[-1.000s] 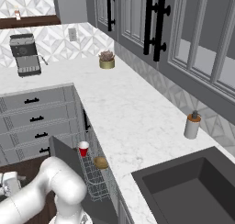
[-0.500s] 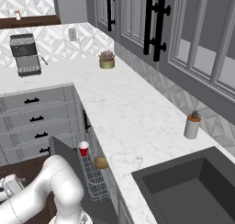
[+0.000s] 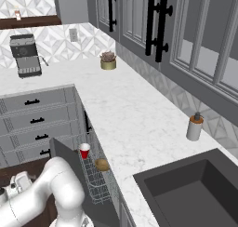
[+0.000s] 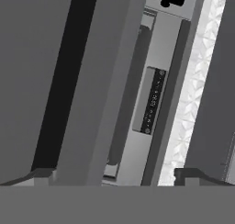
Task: Pick up the cup and bowl from the counter, place them in the dishwasher, and close the dishwasher door.
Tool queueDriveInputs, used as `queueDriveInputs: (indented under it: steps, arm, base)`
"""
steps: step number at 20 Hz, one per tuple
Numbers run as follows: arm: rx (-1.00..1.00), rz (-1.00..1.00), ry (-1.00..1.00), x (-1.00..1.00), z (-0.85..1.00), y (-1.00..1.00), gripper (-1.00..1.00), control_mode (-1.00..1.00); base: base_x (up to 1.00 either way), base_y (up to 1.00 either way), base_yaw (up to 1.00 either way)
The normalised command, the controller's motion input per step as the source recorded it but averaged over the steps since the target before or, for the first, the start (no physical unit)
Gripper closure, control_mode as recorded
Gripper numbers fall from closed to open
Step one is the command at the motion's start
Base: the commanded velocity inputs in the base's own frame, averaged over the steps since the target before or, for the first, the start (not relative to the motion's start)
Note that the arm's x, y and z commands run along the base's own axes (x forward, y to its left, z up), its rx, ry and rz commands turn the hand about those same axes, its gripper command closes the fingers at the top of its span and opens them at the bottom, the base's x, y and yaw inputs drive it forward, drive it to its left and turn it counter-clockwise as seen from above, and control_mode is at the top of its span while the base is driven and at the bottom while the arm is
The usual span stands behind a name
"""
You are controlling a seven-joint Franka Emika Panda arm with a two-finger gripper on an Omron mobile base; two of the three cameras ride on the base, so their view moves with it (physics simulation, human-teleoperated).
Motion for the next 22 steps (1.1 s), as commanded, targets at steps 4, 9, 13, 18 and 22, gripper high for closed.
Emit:
queueDriveInputs:
  steps: [4,9,13,18,22]
  arm:
    - [-0.11,-0.08,0.0,0.51,-0.83,0.14,-1.0,-1.0]
    - [-0.1,-0.07,0.02,0.37,-0.87,0.31,-1.0,-1.0]
    - [-0.11,-0.06,0.0,0.23,-0.74,0.32,-1.0,-1.0]
    - [-0.23,-0.13,0.0,0.4,-0.69,0.03,-1.0,-1.0]
    - [-0.26,-0.17,0.0,0.62,-0.57,0.0,-1.0,-1.0]
  base:
    - [0.0,0.0,0.0]
    - [0.0,0.0,0.0]
    - [0.0,0.0,0.0]
    - [0.0,0.0,0.0]
    - [0.0,0.0,0.0]
